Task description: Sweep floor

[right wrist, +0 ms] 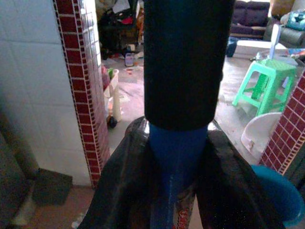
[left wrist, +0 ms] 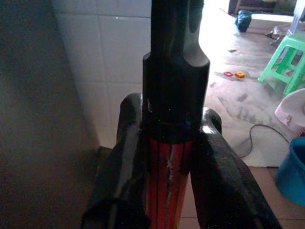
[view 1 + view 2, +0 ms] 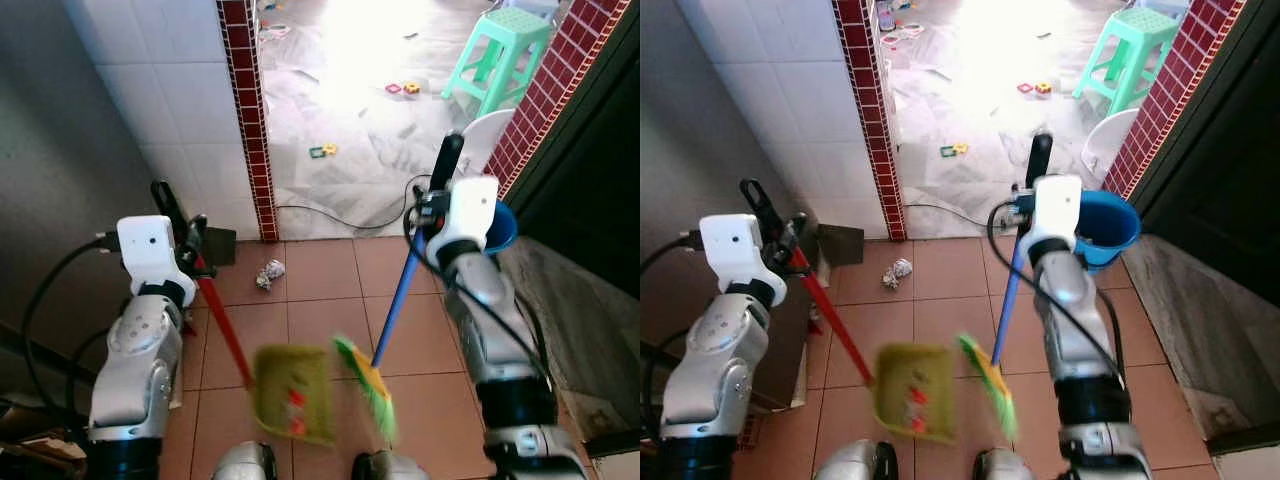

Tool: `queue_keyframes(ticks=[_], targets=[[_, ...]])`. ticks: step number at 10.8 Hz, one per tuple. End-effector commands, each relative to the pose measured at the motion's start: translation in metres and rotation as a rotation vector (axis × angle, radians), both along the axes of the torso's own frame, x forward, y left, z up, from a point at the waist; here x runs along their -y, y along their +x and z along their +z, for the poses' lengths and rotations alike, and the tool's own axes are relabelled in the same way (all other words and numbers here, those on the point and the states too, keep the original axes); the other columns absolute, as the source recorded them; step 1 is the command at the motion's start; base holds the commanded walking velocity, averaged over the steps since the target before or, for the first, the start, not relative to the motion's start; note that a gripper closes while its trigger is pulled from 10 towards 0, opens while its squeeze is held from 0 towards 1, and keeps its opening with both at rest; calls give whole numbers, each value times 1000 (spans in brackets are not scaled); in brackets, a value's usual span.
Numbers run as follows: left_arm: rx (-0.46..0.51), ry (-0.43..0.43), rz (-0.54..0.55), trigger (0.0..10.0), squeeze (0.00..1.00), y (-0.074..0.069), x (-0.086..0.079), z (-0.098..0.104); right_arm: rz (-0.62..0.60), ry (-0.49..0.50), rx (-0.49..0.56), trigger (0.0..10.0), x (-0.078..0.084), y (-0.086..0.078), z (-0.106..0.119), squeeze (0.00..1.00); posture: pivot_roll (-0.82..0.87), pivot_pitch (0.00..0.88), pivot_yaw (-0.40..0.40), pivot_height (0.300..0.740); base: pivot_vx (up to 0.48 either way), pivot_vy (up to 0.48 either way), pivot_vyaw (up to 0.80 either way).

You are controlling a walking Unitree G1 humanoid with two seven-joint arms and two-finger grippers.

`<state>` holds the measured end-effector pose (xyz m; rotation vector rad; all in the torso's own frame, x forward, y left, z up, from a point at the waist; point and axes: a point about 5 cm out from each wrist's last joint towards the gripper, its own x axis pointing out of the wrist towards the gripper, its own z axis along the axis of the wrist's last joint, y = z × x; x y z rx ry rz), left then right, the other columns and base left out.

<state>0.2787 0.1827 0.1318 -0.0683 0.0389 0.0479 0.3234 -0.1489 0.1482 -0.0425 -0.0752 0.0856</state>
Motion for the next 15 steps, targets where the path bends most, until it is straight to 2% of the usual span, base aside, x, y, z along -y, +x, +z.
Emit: queue_keyframes(ticks=[1, 2, 5, 6, 8, 10, 12, 15], targets=[[48, -3, 25, 10000, 0, -1, -4, 9, -18, -41, 47, 10000, 2, -1, 10, 0, -45, 90, 5, 740, 0, 0, 0], [44, -1, 36, 10000, 0, -1, -3, 7, -29, -79, 60, 10000, 3, 0, 12, 0, -47, 93, 4, 740, 0, 0, 0], [43, -83, 70, 10000, 0, -2, 1, 2, -90, -92, 47, 10000, 9, 10, 15, 0, -45, 93, -2, 740, 0, 0, 0], [76, -35, 60, 10000, 0, -2, 3, 6, -96, -81, 54, 10000, 9, 11, 16, 0, -42, 92, 2, 740, 0, 0, 0], [144, -39, 67, 10000, 0, -3, 1, 17, -80, -44, 50, 10000, 6, 9, 13, 0, -47, 88, 14, 740, 0, 0, 0], [127, -24, 40, 10000, 0, -3, 4, 14, -94, -25, 89, 10000, 7, 7, 18, 0, -50, 79, 26, 740, 0, 0, 0], [138, 3, 66, 10000, 0, -5, -3, 15, -119, -22, 113, 10000, 11, 7, 23, 0, -50, 82, 30, 740, 0, 0, 0], [150, -17, 31, 10000, 0, -2, 5, 17, -101, -15, 96, 10000, 7, 11, 21, 0, -54, 79, 27, 740, 0, -360, -708]])
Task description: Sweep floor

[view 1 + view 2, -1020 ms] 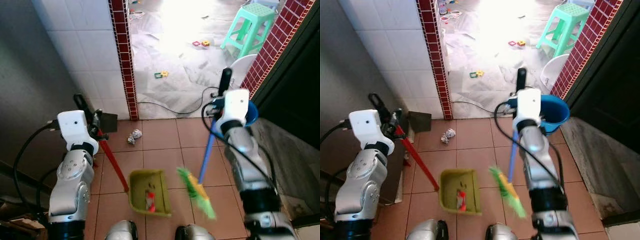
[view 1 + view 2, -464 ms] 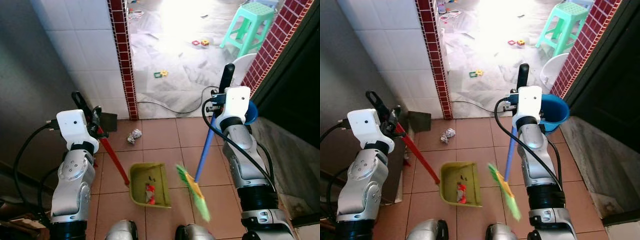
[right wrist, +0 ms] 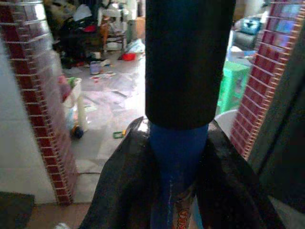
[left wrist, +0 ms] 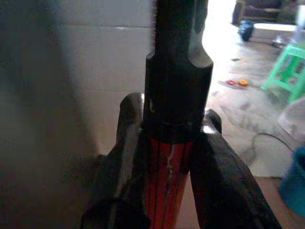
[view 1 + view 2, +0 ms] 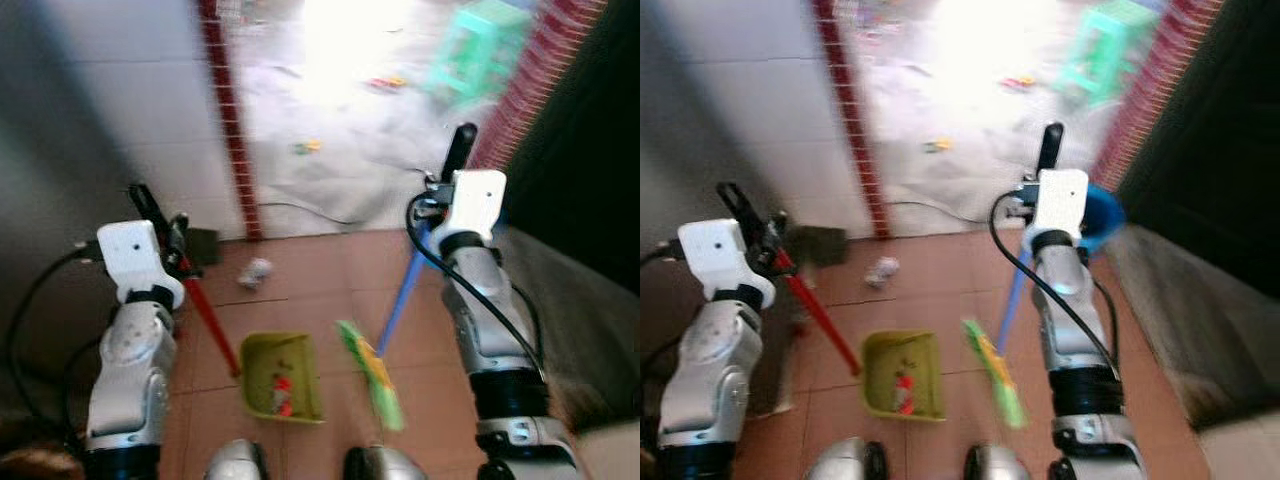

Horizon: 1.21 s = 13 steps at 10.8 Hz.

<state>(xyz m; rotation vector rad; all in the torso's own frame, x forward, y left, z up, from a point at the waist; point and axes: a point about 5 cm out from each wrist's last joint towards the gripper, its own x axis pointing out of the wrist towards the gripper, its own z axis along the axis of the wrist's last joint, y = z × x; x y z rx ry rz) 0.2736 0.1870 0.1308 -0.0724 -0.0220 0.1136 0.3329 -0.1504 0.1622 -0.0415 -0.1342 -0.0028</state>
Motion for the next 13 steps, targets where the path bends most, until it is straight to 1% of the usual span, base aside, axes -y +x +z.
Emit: queue_keyframes(ticks=[1, 2, 5, 6, 8, 10, 11, 12, 13], targets=[[87, -15, -48, 10000, 0, 3, 11, 17, -21, -18, 32, 10000, 7, 2, 7, 0, -53, 78, 26, 740, 0, -394, -475], [83, -15, -54, 10000, 0, 3, 12, 16, -26, -3, 28, 10000, 8, 1, 6, 0, -53, 78, 26, 740, 0, -390, 0], [83, -14, -58, 10000, 0, 2, 13, 16, -5, -24, 49, 10000, 3, 0, 9, 0, -53, 85, 29, 740, 0, -391, 0], [91, -2, -12, 10000, 0, 4, 9, 16, -9, -72, 77, 10000, 4, 2, 14, 0, -56, 89, 29, 740, 0, 0, 0], [68, -30, 43, 10000, 0, 7, 5, 12, -22, -74, 72, 10000, 7, 3, 15, 0, -58, 93, 23, 740, 0, 0, 0], [58, -37, 72, 10000, 0, 6, 5, 9, -27, -87, 61, 10000, 10, 4, 13, 0, -62, 93, 18, 740, 0, 0, 0], [51, -4, 88, 10000, 0, 6, 5, 6, -30, -76, 48, 10000, 11, 5, 11, 0, -59, 92, 12, 740, 0, 0, 0], [49, -47, 95, 10000, 0, 6, 5, 5, -37, -76, 43, 10000, 12, 6, 10, 0, -60, 93, 11, 740, 0, 0, 0], [95, -107, 133, 10000, 0, 10, -3, 18, -52, -95, 50, 10000, 14, 6, 11, 0, -65, 85, 13, 740, 0, 0, 0]])
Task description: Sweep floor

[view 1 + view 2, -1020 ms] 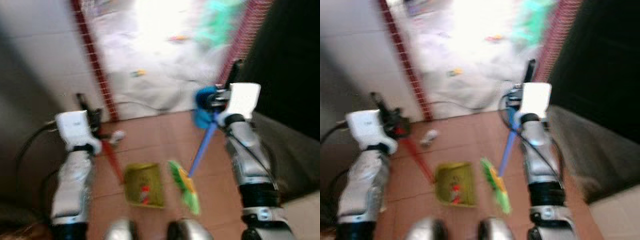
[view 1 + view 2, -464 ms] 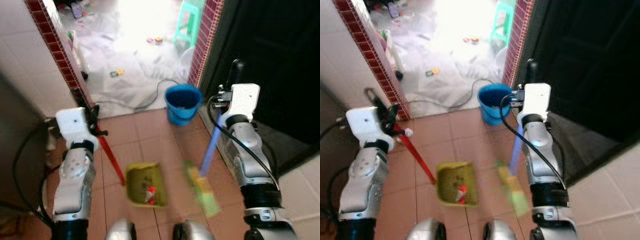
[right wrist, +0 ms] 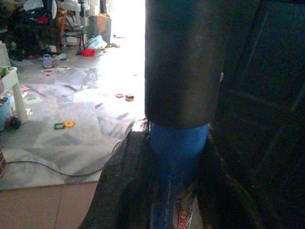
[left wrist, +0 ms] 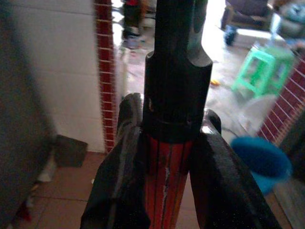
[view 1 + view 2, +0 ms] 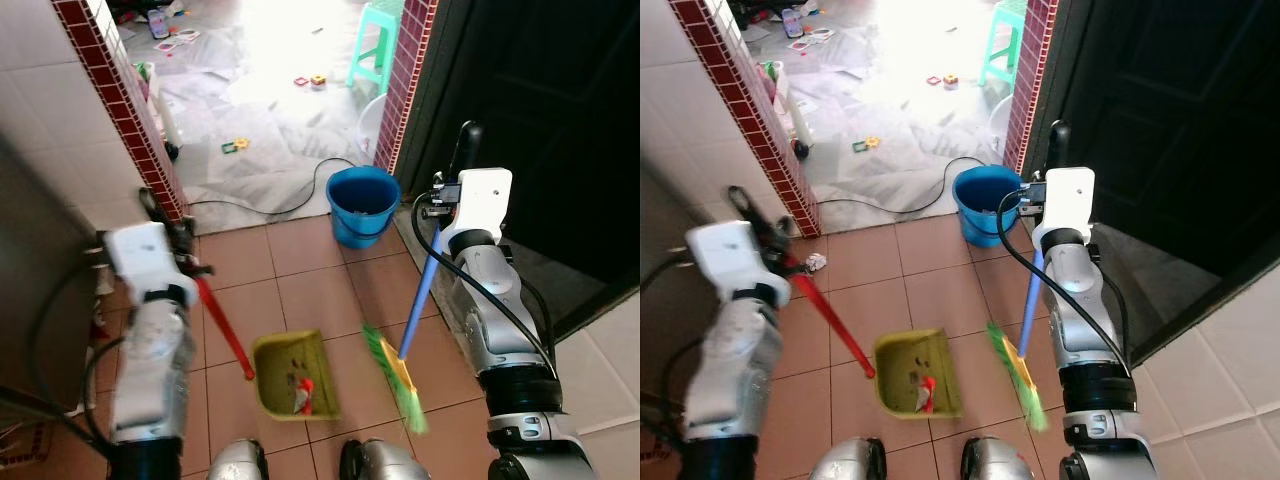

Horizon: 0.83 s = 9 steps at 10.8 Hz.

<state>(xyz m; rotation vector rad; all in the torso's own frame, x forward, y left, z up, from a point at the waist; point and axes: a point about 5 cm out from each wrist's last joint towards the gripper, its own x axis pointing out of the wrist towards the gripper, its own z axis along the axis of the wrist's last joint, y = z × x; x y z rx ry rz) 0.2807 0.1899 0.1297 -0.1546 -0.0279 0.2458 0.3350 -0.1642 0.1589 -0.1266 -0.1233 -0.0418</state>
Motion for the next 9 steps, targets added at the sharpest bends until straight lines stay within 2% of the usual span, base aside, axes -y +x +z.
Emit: queue_keyframes(ticks=[1, 3, 5, 7, 9], targets=[[122, -30, 30, 10000, 0, 7, -5, 29, -26, -40, 60, 10000, 3, 4, 14, 0, -65, 86, 15, 740, 0, 0, 0], [225, -32, 52, 10000, 0, 20, -15, 62, -110, -88, 29, 10000, 18, 5, 8, 0, -65, 88, 19, 740, 0, 0, 0], [286, -7, 28, 10000, 0, 25, -15, 80, -167, -156, 4, 10000, 25, 5, 4, 0, -66, 85, 25, 740, 0, 0, 0], [339, -29, 4, 10000, 0, 29, -13, 97, -158, -163, -9, 10000, 22, 4, 0, 0, -71, 81, 27, 740, 347, 0, -800], [417, -77, -1, 10000, 0, 31, -7, 122, -157, -194, -19, 10000, 21, 3, -4, 0, -68, 82, 26, 740, 381, 0, 0]])
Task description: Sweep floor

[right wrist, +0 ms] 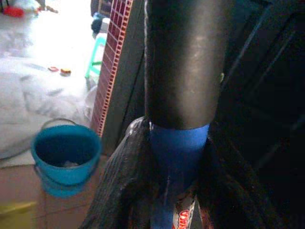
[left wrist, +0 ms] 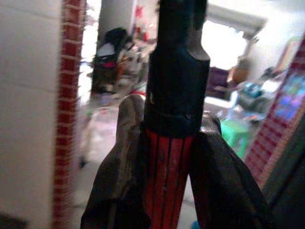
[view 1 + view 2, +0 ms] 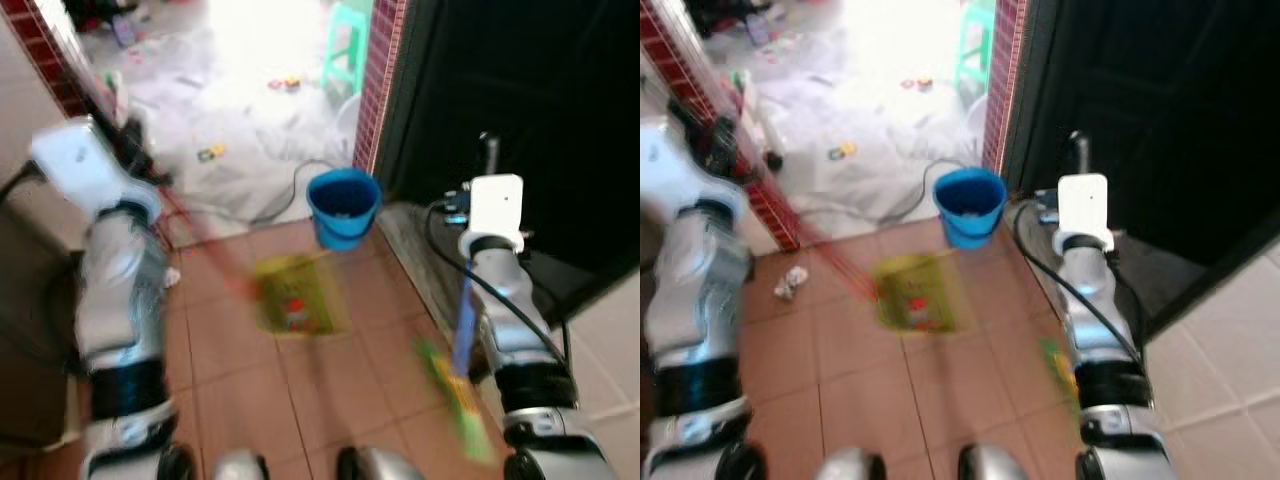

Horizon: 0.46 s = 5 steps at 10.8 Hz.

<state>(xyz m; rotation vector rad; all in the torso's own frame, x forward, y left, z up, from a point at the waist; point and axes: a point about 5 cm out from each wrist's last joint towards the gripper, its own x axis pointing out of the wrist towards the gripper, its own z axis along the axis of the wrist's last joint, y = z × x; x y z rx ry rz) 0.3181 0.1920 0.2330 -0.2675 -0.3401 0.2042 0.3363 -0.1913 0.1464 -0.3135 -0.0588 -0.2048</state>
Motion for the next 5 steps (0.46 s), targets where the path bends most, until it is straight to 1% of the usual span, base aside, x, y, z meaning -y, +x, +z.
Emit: queue_keyframes(ticks=[1, 2, 3, 5], targets=[[100, -8, 16, 10000, 0, -6, -5, 22, 27, -23, 30, 10000, -7, 2, 7, 0, -69, 82, 26, 740, 352, 0, 0], [106, -32, 21, 10000, 0, -5, -8, 24, 36, -28, 34, 10000, -9, 2, 8, 0, -72, 83, 27, 740, 480, 0, 0], [113, -53, 48, 10000, 0, -3, -15, 26, 46, -28, 40, 10000, -10, 1, 8, 0, -72, 83, 27, 740, 469, 0, 0], [118, -66, 55, 10000, 0, 0, -17, 29, 56, -35, 36, 10000, -11, -1, 5, 0, -79, 84, 23, 740, 469, 0, 0]])
